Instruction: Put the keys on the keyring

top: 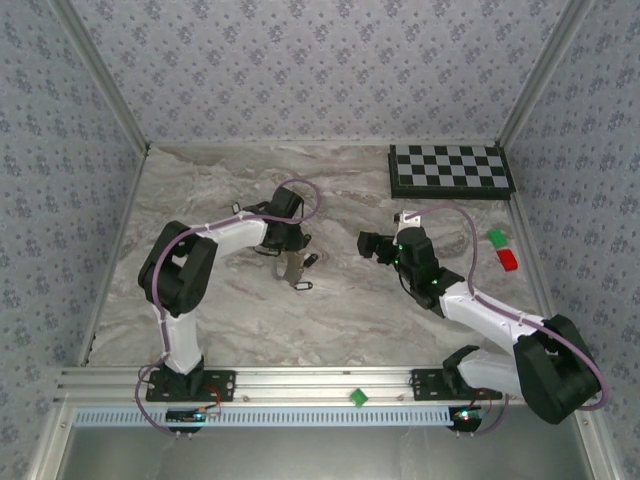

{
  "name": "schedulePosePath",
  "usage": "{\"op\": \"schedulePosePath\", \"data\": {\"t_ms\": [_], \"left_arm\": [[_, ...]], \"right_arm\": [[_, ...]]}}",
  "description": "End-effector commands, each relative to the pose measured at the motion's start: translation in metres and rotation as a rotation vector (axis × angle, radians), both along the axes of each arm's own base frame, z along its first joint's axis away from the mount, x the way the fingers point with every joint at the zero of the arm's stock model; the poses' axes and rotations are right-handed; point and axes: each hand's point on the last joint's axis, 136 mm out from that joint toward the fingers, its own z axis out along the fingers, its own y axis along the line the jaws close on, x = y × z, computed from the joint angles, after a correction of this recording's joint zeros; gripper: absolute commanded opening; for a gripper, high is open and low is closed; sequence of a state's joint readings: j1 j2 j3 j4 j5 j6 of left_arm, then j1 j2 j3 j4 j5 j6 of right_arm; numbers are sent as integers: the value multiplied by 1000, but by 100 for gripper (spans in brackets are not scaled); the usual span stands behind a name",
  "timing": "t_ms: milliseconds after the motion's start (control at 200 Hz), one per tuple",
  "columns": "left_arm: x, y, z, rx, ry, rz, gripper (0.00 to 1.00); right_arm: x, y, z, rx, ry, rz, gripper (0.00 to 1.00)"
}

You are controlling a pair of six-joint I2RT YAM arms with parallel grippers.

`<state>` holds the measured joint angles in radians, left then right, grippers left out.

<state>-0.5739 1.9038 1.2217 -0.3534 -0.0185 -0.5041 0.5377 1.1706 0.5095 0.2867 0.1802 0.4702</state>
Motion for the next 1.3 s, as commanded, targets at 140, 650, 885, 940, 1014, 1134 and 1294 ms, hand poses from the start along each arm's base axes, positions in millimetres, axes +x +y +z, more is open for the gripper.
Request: {"op": "schedulePosePath", "data": {"t_ms": [140,650,885,940,1014,1134,1294], "left_arm": [[9,-6,30,-23,-77,-41,26],[5,-17,17,-25,-51,-90,27],[0,-25,24,44,-88,-160,26],[0,-23,20,62,-81,-157,26],[1,-23,15,72,-74,-159,26],[4,-18,12,110,-77,-146,26],[7,-14,5,146,-71,-152,24]], "right_arm": [[5,3,11,-5,-23,-3,100],[5,4,10,-7,-20,0,100],[5,4,10,-5,-20,2,99],[5,5,10,-3,-20,2,99],[4,5,10,-6,-19,2,100],[5,4,10,-5,-19,1,99],[4,5,11,-7,-22,3,100]]}}
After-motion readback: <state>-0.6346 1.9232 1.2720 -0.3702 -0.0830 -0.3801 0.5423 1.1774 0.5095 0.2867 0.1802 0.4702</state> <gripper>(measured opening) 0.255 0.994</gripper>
